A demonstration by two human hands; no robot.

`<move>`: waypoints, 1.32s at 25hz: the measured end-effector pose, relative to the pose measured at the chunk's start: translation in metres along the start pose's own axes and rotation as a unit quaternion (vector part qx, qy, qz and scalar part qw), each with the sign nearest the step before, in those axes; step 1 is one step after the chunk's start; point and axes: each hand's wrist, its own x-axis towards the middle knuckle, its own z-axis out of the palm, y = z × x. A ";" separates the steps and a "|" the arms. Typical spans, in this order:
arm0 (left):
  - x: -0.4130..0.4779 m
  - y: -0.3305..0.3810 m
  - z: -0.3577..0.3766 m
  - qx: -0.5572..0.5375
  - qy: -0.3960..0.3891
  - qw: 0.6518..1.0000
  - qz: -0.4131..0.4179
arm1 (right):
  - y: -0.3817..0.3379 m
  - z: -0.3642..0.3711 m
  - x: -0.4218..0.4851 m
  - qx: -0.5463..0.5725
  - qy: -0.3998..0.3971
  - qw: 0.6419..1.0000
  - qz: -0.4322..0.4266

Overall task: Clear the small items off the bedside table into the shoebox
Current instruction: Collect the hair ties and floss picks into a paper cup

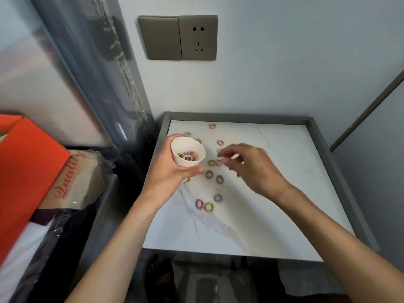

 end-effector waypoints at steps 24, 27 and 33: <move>-0.008 0.006 -0.009 0.074 -0.022 0.996 -0.035 | 0.017 0.025 -0.005 -0.129 -0.132 0.983 0.022; -0.008 0.006 0.002 0.074 -0.032 0.997 -0.020 | 0.003 0.000 0.008 0.057 -0.004 0.998 0.033; -0.011 0.013 0.022 0.054 -0.084 0.995 0.003 | -0.037 0.001 0.008 0.125 -0.065 0.988 -0.058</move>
